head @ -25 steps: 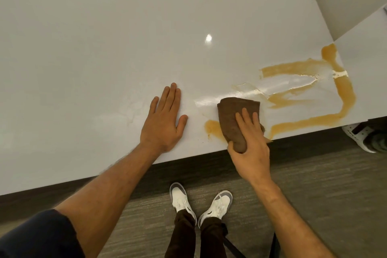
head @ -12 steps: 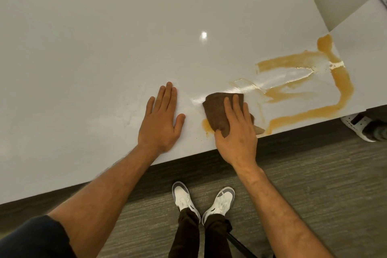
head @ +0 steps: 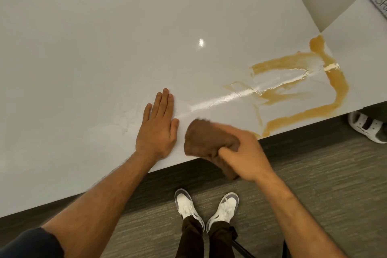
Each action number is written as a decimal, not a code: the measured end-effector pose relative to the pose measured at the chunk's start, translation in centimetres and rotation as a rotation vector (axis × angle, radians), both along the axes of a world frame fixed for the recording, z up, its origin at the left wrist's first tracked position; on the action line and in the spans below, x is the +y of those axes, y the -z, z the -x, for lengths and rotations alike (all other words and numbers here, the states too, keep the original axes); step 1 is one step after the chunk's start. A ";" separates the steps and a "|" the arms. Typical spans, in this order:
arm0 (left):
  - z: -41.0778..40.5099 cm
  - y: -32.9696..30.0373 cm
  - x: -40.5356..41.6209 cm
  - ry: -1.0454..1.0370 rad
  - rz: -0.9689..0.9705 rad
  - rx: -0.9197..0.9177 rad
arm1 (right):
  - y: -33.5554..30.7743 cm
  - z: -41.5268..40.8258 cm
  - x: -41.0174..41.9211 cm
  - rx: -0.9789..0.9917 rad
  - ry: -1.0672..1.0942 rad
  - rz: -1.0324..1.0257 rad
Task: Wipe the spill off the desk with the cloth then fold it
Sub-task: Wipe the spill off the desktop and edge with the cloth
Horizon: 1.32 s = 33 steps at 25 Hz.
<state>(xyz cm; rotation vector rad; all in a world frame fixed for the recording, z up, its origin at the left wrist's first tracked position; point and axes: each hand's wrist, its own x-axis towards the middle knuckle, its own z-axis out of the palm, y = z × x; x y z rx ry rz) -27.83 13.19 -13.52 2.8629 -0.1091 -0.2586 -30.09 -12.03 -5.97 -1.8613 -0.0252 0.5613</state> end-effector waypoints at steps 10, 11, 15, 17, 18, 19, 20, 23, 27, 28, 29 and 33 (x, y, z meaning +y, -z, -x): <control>0.0 0.3 -0.1 -0.006 0.002 -0.016 | 3.9 -8.2 0.8 -0.298 0.095 0.798; 0.0 0.3 -0.1 -0.007 0.000 -0.019 | 4.4 -8.5 1.3 -0.321 0.085 0.805; 0.0 0.2 -0.2 -0.008 0.000 -0.016 | 5.2 -10.3 2.6 -0.419 0.014 0.701; -0.1 0.1 -0.2 -0.009 0.002 -0.014 | 5.0 -10.6 3.7 -0.428 -0.048 0.597; -0.1 0.1 -0.1 -0.010 0.007 -0.015 | 5.0 -10.3 4.4 -0.432 -0.079 0.540; -0.1 0.1 -0.2 -0.012 0.015 -0.017 | 4.9 -9.9 5.1 -0.440 -0.110 0.490; -0.1 0.1 -0.2 -0.014 0.025 -0.020 | 4.8 -9.4 5.6 -0.448 -0.139 0.446; 0.0 -0.1 -0.1 -0.010 0.060 -0.023 | 4.9 -7.4 6.3 -0.453 -0.198 0.372; 0.0 -0.1 0.0 -0.001 0.063 -0.013 | 5.1 -4.0 4.4 -0.468 -0.204 0.360; 0.0 -0.1 0.0 0.004 0.048 -0.009 | 5.1 -3.0 3.7 -0.459 -0.211 0.356; 0.0 -0.1 0.0 0.007 0.032 -0.007 | 4.9 -2.0 3.0 -0.441 -0.221 0.348; 0.0 -0.1 -0.1 -0.003 0.020 -0.019 | 4.0 1.7 0.8 -0.368 -0.210 0.242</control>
